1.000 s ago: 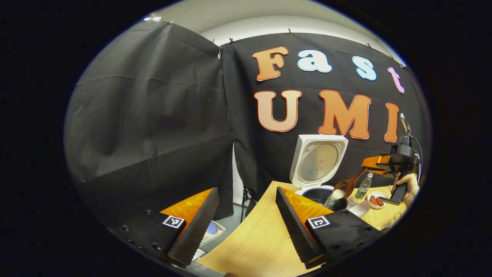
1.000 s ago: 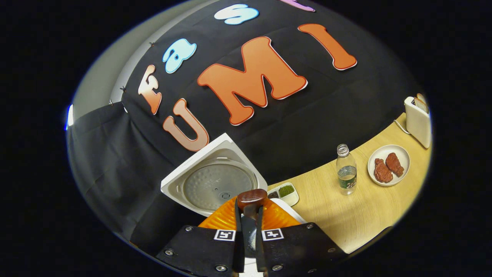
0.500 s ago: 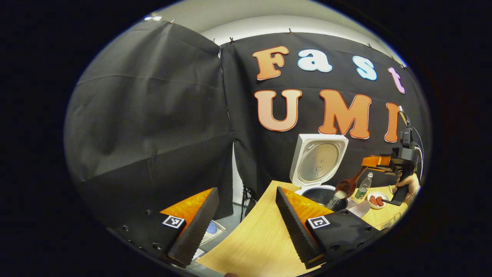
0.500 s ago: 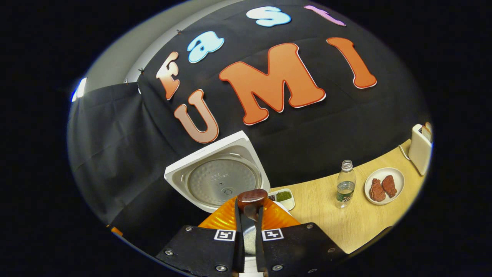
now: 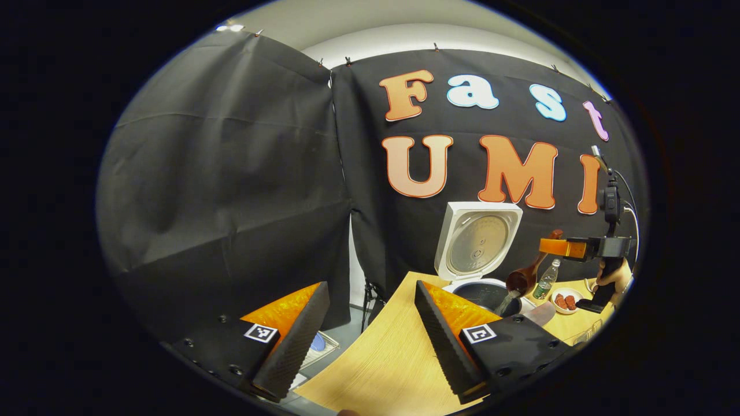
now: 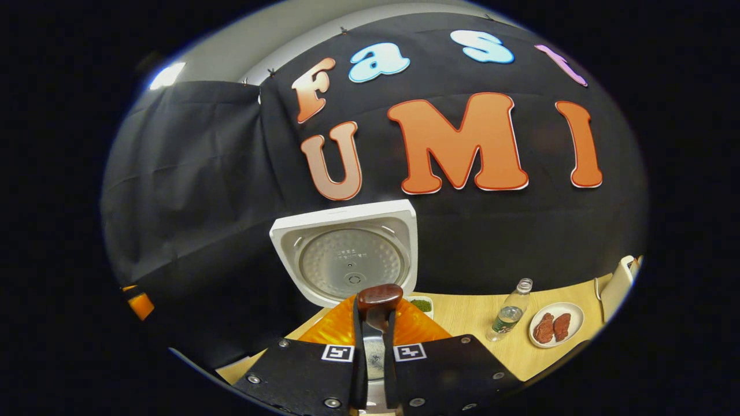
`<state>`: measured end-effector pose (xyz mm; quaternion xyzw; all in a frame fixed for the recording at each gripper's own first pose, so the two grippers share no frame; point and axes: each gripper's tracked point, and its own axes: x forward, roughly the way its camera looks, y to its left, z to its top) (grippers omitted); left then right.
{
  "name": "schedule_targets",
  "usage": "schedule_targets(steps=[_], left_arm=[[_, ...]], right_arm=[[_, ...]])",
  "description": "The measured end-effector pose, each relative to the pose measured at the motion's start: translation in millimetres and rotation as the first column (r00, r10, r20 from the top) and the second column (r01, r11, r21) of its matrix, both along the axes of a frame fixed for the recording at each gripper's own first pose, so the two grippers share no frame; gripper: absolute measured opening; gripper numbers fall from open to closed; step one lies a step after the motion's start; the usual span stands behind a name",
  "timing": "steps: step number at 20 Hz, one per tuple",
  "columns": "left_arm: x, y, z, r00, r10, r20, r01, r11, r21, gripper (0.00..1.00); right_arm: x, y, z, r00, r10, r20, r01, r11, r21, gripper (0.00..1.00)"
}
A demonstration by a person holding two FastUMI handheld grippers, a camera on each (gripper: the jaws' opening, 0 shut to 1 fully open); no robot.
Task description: Close the left gripper, press the button to open the rice cooker; take a wooden spoon from the chopstick holder with the right hand, scoop a spoonful of rice and pour it into the rice cooker, then put the wooden spoon back into the chopstick holder.
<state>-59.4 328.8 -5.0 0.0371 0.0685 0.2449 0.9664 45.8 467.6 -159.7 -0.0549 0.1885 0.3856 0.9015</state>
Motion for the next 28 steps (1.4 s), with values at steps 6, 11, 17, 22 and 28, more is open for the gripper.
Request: schedule_targets(steps=[6,11,17,22,28], left_arm=[[-8,-1,-1,1.000,0.011,0.003,-0.011,1.000,-0.006,1.00],[-12,-5,3,1.000,0.007,0.015,-0.006,1.000,-0.009,1.00],[-10,-19,8,1.000,-0.018,0.021,0.018,1.000,0.001,1.00],[-3,-34,16,0.998,-0.050,0.035,0.050,0.999,0.009,1.00],[8,-58,19,0.995,-0.093,0.042,0.092,0.996,0.007,1.00]], right_arm=[[-13,8,2,0.997,0.075,0.031,-0.075,0.997,-0.018,0.11],[-13,0,14,0.998,0.048,-0.036,-0.046,0.997,0.056,0.10],[-13,-42,48,0.987,-0.009,-0.159,0.042,0.977,0.207,0.11],[-16,-114,73,0.975,-0.083,-0.206,0.139,0.952,0.273,0.11],[-16,-223,94,0.953,-0.231,-0.194,0.279,0.921,0.274,0.11]])
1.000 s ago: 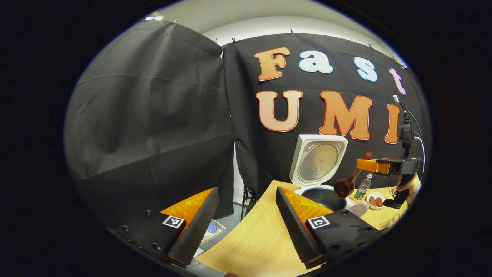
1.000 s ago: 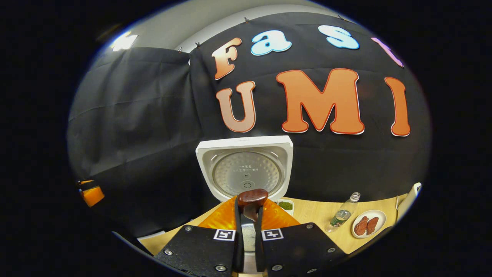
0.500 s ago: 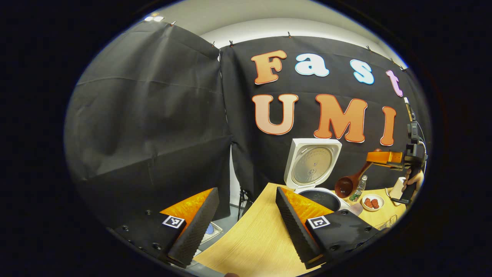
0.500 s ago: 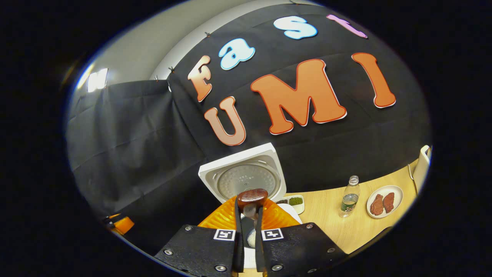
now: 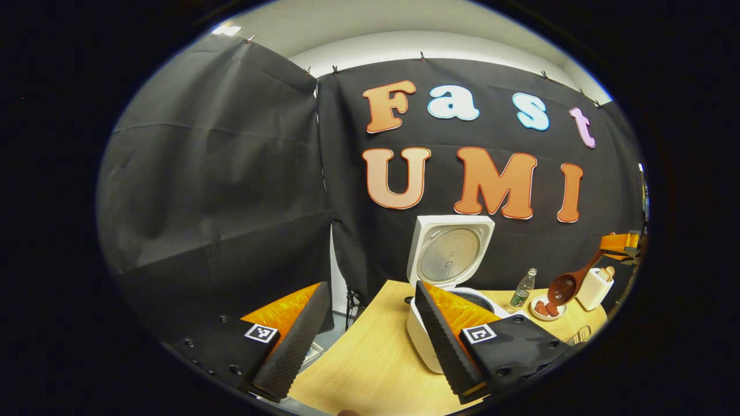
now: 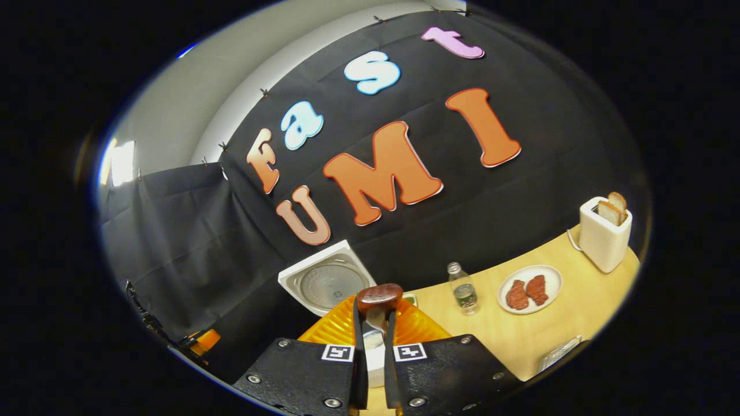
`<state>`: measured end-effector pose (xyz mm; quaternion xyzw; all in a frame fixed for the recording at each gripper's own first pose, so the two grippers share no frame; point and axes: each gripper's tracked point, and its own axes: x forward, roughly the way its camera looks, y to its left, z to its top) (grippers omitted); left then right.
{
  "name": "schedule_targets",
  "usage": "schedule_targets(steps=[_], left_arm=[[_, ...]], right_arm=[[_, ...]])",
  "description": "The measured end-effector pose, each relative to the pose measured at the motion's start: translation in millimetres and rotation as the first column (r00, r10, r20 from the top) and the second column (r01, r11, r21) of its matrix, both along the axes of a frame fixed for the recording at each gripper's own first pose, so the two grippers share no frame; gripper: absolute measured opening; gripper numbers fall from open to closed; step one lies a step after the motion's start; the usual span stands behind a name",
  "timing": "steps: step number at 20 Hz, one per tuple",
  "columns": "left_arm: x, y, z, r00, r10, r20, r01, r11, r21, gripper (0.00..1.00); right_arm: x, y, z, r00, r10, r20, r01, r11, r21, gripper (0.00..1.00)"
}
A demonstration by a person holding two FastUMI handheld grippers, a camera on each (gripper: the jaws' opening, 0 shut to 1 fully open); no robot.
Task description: Close the left gripper, press the button to open the rice cooker; take a wooden spoon from the chopstick holder with the right hand, scoop a spoonful of rice and pour it into the rice cooker, then put the wooden spoon back into the chopstick holder.
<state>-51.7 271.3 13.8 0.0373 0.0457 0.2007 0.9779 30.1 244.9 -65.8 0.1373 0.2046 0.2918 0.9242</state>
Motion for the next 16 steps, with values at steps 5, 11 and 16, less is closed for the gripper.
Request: schedule_targets(steps=[5,11,16], left_arm=[[7,-14,3,1.000,-0.026,0.009,0.026,1.000,0.008,1.00],[10,-23,8,0.999,-0.039,0.008,0.039,0.999,0.004,1.00],[8,-25,12,1.000,-0.027,0.002,0.027,0.999,0.032,1.00]], right_arm=[[-5,-93,-2,0.991,-0.136,-0.011,0.136,0.990,-0.030,0.11],[-12,-188,-22,0.961,-0.273,-0.041,0.270,0.961,-0.067,0.11],[-14,-233,-63,0.934,-0.342,-0.101,0.331,0.938,-0.106,0.11]])
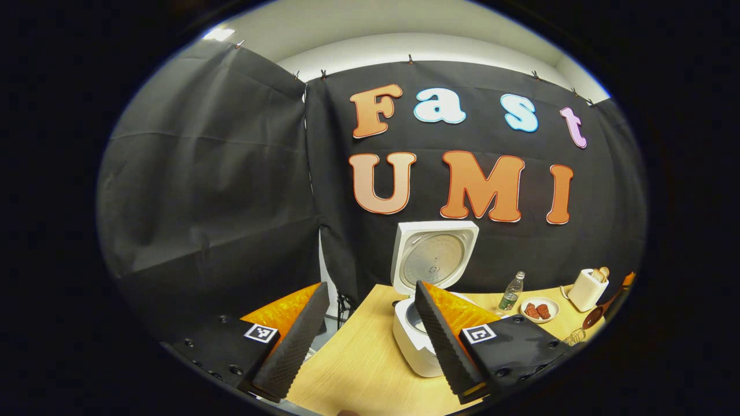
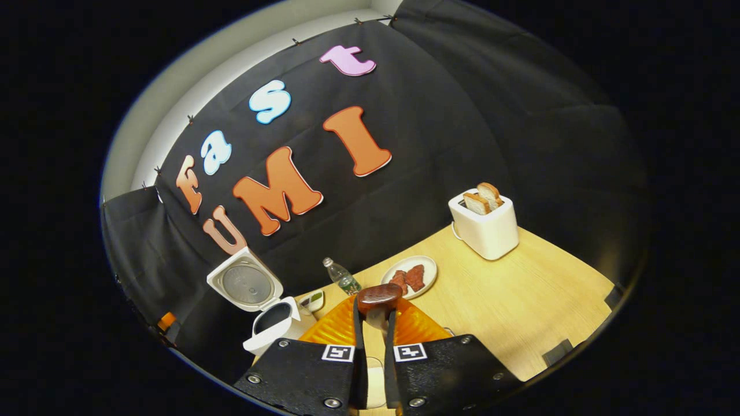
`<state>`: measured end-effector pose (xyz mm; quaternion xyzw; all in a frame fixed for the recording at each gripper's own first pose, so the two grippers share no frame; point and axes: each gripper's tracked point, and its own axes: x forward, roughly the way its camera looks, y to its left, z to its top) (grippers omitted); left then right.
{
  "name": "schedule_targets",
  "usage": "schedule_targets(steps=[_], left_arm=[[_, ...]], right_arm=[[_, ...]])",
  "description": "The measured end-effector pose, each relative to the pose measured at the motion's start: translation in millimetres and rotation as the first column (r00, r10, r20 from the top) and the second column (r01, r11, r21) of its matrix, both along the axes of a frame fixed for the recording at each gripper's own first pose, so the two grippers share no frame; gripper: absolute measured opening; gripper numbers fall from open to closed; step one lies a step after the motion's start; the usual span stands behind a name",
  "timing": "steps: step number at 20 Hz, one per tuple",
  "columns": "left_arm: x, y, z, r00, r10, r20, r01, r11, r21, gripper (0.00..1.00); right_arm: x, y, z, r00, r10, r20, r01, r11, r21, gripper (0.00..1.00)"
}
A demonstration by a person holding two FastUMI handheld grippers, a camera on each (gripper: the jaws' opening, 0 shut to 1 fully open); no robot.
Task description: Close the left gripper, press the button to open the rice cooker; take a wooden spoon from the chopstick holder with the right hand, scoop a spoonful of rice and pour it into the rice cooker, then put the wooden spoon back into the chopstick holder.
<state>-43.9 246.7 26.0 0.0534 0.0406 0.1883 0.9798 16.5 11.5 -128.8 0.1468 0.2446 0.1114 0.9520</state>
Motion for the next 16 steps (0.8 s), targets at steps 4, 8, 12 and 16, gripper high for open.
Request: schedule_targets(steps=[4,8,12,16], left_arm=[[-4,0,-3,1.000,0.012,-0.005,-0.012,1.000,-0.003,1.00],[-6,2,-5,1.000,0.026,-0.015,-0.026,1.000,-0.006,1.00],[-8,6,-6,0.999,0.042,-0.024,-0.042,0.999,-0.002,1.00],[-12,12,-3,0.998,0.060,-0.021,-0.060,0.998,0.013,1.00]], right_arm=[[0,-20,-37,0.998,-0.034,-0.058,0.032,0.999,-0.027,0.11],[6,-23,-73,0.993,-0.036,-0.114,0.034,0.999,-0.022,0.11],[16,-30,-111,0.982,-0.053,-0.183,0.051,0.999,-0.013,0.11],[18,-39,-116,0.981,-0.052,-0.185,0.060,0.997,0.042,0.12]])
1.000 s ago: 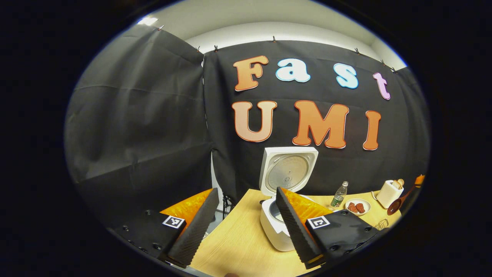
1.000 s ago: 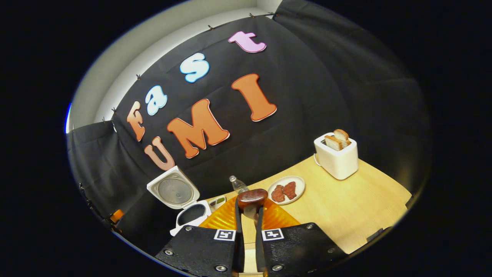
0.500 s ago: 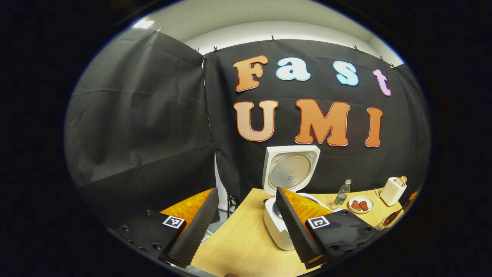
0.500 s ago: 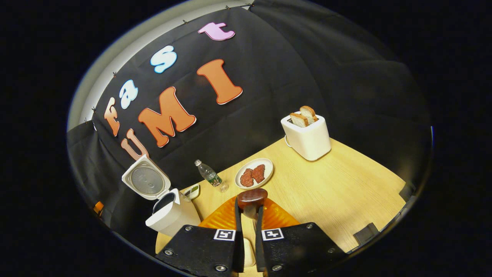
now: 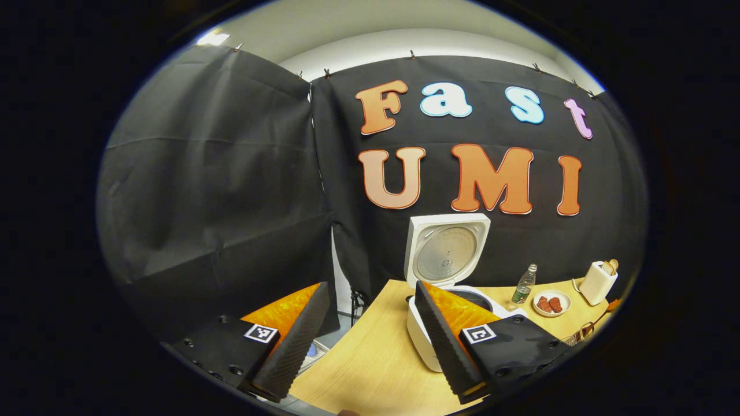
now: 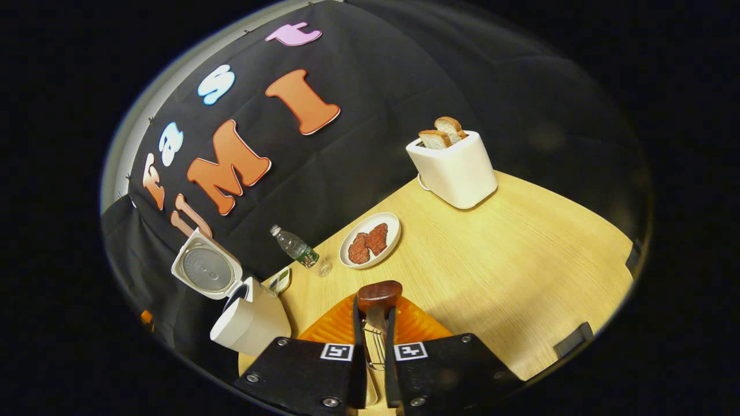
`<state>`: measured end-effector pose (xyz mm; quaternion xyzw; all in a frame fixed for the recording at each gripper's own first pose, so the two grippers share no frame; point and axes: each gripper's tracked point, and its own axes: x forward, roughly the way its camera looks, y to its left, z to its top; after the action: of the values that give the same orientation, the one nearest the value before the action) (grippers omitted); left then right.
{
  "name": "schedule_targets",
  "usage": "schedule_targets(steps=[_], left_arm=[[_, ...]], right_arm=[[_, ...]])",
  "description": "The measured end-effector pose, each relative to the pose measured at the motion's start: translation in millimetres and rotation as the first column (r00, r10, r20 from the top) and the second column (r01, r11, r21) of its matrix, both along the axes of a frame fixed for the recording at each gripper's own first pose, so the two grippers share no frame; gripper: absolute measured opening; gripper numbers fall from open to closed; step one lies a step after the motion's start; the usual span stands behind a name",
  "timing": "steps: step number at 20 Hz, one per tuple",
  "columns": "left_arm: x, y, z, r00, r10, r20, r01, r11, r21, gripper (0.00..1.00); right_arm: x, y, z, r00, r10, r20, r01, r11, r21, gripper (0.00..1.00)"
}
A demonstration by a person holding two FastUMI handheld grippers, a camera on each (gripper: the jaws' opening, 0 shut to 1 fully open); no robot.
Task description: Close the left gripper, press the button to open the rice cooker; take a wooden spoon from the chopstick holder with the right hand, scoop a spoonful of rice and pour it into the rice cooker, then put the wooden spoon back into the chopstick holder.
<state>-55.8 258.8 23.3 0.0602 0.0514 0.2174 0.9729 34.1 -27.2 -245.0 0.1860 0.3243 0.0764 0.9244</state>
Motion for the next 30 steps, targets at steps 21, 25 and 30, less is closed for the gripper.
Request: schedule_targets(steps=[21,25,30], left_arm=[[167,-81,95,0.984,-0.165,0.071,0.169,0.984,-0.052,1.00],[251,-89,123,0.978,-0.195,0.068,0.199,0.978,-0.058,1.00],[349,-78,110,0.980,-0.196,-0.031,0.190,0.973,-0.131,1.00]], right_arm=[[20,-7,108,0.979,-0.021,0.204,0.079,0.956,-0.281,0.95],[10,22,122,0.973,0.018,0.231,0.046,0.963,-0.266,0.95],[3,39,131,0.968,0.041,0.248,0.030,0.961,-0.275,0.95]])
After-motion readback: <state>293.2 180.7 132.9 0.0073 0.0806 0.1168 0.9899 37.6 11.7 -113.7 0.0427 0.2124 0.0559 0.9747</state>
